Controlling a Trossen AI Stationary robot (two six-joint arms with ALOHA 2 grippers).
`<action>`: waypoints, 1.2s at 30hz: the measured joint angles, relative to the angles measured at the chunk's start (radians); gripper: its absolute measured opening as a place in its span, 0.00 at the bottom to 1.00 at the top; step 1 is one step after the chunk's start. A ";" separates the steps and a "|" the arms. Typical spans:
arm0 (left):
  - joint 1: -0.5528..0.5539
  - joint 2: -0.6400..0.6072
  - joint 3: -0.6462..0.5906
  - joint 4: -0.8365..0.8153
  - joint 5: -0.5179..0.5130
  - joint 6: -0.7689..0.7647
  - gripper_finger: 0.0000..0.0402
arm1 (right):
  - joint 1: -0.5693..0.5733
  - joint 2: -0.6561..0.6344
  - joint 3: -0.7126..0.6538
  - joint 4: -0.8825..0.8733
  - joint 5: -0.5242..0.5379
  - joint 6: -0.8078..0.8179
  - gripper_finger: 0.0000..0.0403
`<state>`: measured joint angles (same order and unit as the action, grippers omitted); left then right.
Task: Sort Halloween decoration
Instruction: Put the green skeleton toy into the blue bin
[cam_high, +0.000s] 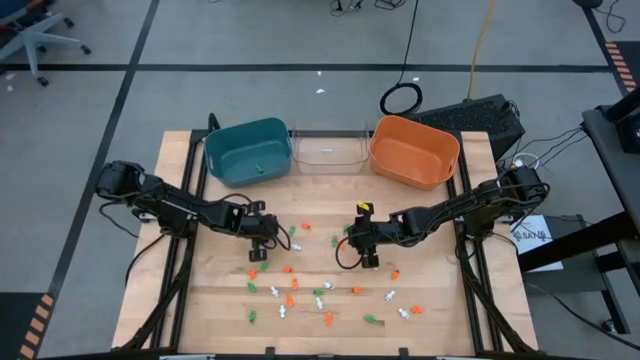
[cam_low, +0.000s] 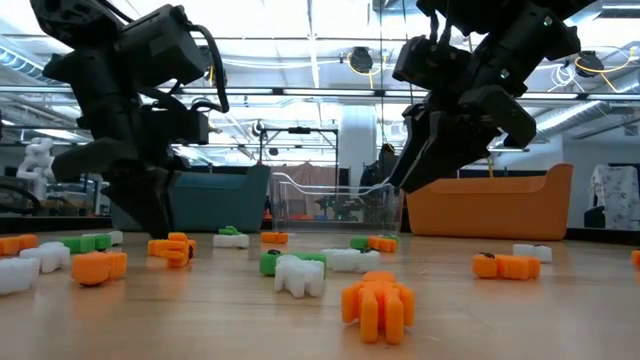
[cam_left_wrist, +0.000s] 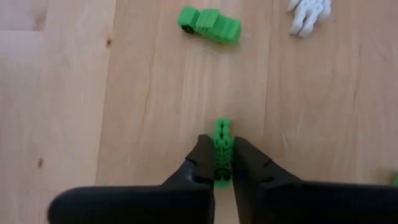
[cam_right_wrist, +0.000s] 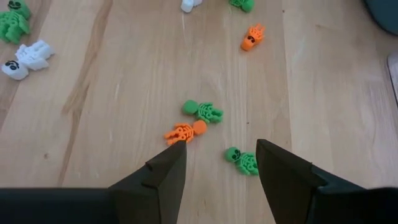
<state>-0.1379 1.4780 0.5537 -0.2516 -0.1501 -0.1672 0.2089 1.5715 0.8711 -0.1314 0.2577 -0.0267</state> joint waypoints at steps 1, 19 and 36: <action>0.000 -0.001 0.000 0.000 0.000 0.000 0.03 | 0.000 0.000 0.000 0.000 0.000 0.004 0.45; -0.040 -0.268 0.086 0.020 -0.203 0.130 0.03 | 0.002 0.000 0.000 0.013 0.002 0.135 0.45; -0.192 -0.419 0.086 0.505 -0.206 0.342 0.03 | 0.003 0.000 0.000 0.314 0.053 0.085 0.45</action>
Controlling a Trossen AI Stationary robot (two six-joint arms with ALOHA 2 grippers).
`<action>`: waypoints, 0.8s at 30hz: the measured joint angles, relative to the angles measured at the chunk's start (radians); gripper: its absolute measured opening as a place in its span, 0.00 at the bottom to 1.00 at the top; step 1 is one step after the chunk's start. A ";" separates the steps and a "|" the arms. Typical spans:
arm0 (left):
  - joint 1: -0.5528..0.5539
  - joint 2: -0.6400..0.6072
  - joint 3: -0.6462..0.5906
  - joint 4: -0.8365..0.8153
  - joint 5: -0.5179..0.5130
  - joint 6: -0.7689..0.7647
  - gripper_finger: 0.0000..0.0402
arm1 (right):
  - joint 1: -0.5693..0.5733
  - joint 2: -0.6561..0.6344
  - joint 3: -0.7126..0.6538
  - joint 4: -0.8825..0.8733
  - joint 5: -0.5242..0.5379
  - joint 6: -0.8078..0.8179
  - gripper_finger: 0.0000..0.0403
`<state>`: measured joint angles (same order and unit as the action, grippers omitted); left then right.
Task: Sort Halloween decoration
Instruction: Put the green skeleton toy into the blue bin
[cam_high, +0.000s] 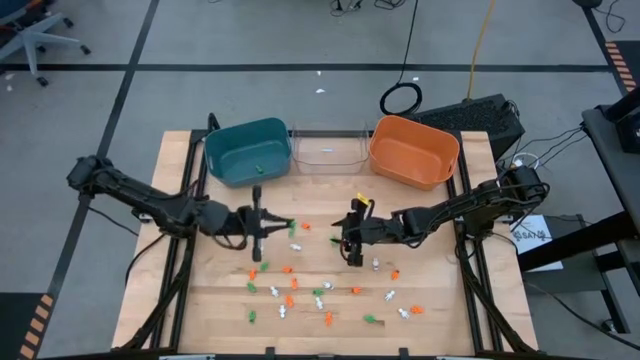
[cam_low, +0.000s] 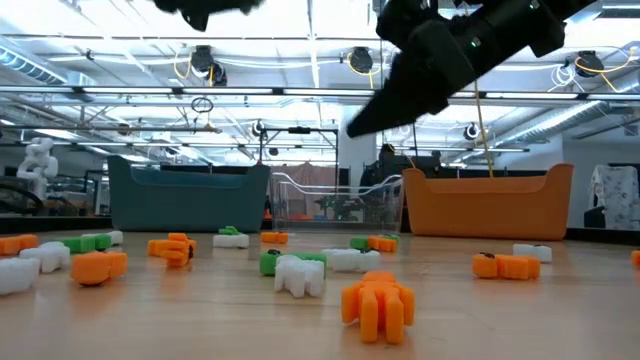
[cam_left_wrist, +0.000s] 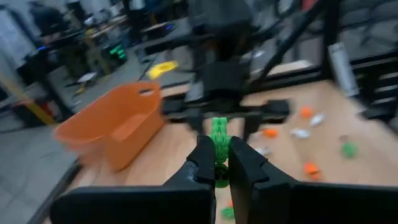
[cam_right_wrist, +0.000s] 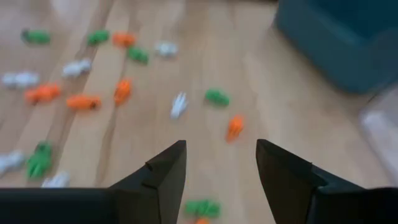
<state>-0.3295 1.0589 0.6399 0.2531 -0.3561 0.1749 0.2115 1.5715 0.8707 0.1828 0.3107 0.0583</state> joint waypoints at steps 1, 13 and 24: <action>-0.013 0.000 0.000 0.013 0.003 0.002 0.03 | 0.000 0.000 0.000 0.003 0.001 -0.008 0.45; -0.130 0.002 0.000 0.148 -0.019 0.087 0.03 | 0.056 0.073 0.001 0.185 0.001 0.026 0.45; -0.139 0.001 0.000 0.162 -0.020 0.281 0.03 | 0.177 0.236 0.000 0.491 0.000 0.006 0.45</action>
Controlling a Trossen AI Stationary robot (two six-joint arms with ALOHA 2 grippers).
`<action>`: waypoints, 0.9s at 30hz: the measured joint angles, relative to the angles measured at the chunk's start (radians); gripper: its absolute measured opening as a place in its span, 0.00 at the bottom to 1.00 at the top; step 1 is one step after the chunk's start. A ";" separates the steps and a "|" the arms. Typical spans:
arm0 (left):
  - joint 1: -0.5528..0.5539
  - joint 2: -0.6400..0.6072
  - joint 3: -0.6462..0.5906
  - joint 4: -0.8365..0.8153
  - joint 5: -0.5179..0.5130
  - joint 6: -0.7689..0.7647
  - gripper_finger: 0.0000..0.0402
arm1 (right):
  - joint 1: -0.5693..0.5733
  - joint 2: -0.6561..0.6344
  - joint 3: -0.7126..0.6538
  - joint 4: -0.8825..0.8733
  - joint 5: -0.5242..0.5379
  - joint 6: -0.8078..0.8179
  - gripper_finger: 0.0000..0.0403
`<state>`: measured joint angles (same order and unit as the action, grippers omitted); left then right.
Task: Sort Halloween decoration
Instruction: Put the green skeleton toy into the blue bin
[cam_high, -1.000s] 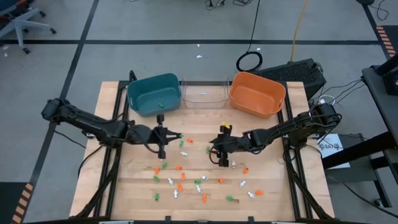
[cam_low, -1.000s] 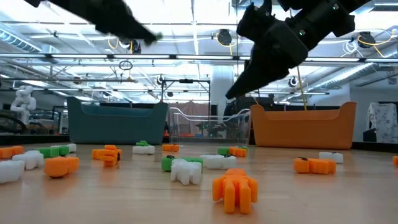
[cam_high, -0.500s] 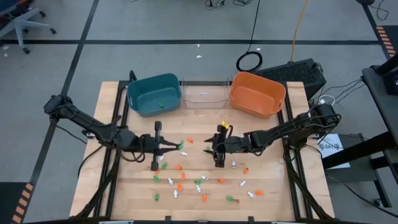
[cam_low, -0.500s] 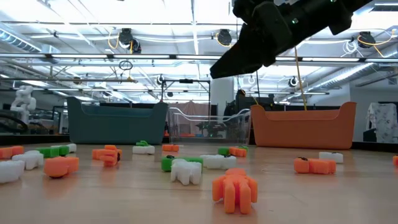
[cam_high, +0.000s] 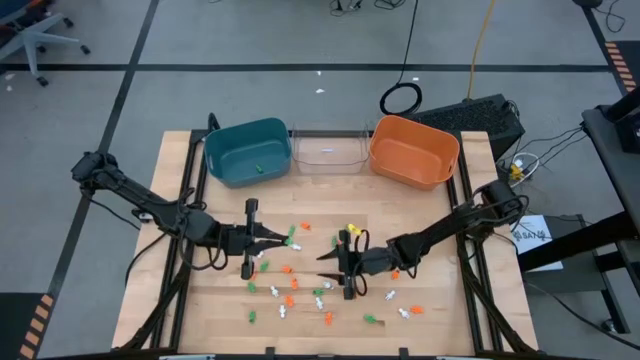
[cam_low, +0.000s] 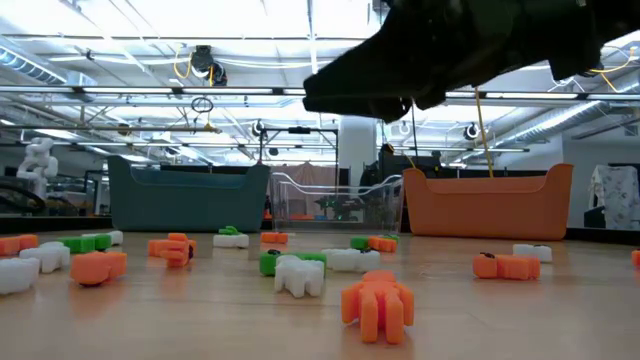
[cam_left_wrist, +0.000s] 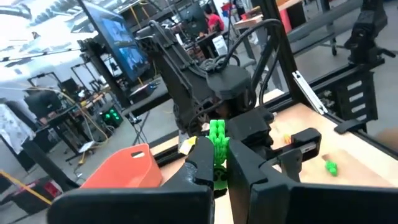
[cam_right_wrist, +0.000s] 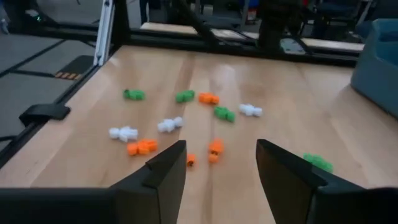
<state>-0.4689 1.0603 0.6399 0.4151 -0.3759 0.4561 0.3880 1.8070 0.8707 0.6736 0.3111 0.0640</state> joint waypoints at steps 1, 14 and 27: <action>-0.002 0.000 0.000 -0.002 0.000 0.003 0.03 | 0.003 0.008 0.000 0.009 0.001 0.003 0.45; -0.025 0.000 0.000 -0.014 0.000 0.396 0.03 | 0.007 0.034 0.000 -0.003 0.002 0.044 0.45; -0.025 0.000 0.000 -0.014 0.001 0.580 0.03 | 0.007 0.034 0.000 0.008 0.002 0.044 0.45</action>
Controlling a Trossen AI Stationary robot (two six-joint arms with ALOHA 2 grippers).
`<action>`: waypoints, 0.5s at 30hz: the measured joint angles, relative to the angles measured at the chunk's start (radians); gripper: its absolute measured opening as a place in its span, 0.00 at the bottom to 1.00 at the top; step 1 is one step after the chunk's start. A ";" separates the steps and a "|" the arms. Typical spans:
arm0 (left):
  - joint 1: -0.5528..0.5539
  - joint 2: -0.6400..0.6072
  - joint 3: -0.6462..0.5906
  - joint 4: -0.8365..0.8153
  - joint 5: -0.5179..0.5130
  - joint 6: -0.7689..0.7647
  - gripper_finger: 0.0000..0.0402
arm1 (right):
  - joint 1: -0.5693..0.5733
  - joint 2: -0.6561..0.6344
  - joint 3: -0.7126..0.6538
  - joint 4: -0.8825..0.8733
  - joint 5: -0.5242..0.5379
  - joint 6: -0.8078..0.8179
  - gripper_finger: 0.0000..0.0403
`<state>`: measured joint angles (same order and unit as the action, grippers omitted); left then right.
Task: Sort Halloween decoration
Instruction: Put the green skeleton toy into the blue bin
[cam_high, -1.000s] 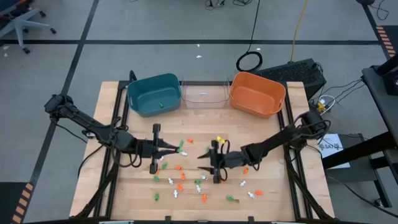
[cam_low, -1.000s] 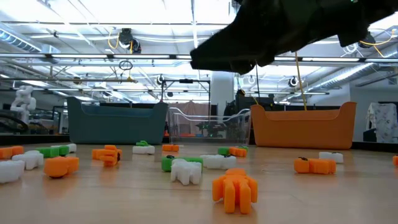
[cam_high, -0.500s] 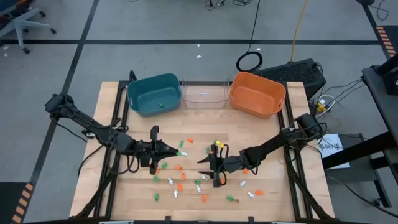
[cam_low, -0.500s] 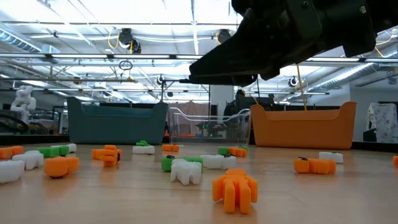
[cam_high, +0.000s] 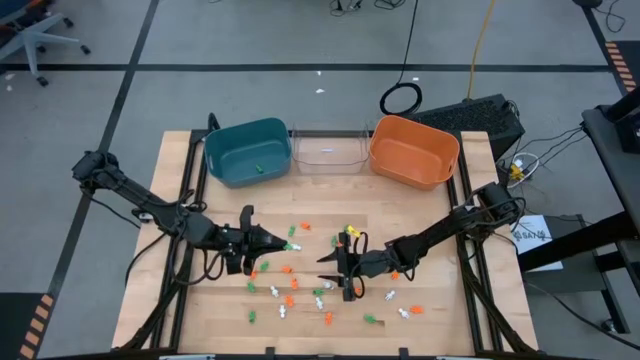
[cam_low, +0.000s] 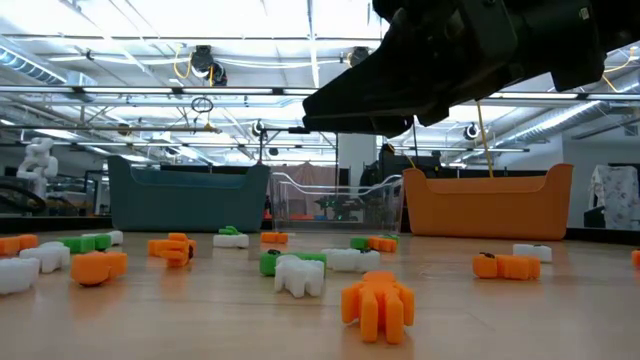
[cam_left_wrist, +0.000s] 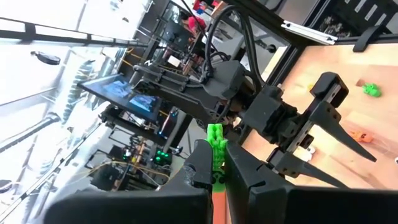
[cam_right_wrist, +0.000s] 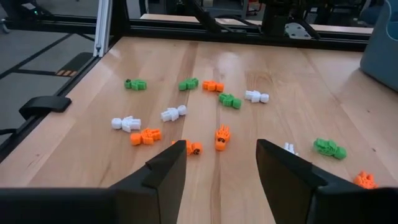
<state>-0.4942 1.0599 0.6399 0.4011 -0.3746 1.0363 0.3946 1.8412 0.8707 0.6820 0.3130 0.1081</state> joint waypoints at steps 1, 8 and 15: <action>0.000 0.000 0.000 0.000 0.000 0.001 0.03 | 0.000 0.000 0.000 0.000 0.000 0.000 0.45; 0.000 0.000 0.000 0.000 0.005 -0.012 0.03 | 0.000 0.000 0.000 -0.001 0.000 0.000 0.45; 0.001 0.000 0.000 0.024 -0.116 -0.300 0.03 | 0.000 0.000 0.000 -0.007 0.000 -0.005 0.45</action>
<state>-0.4933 1.0595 0.6399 0.4253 -0.4904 0.7361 0.3946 1.8412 0.8707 0.6750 0.3130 0.1036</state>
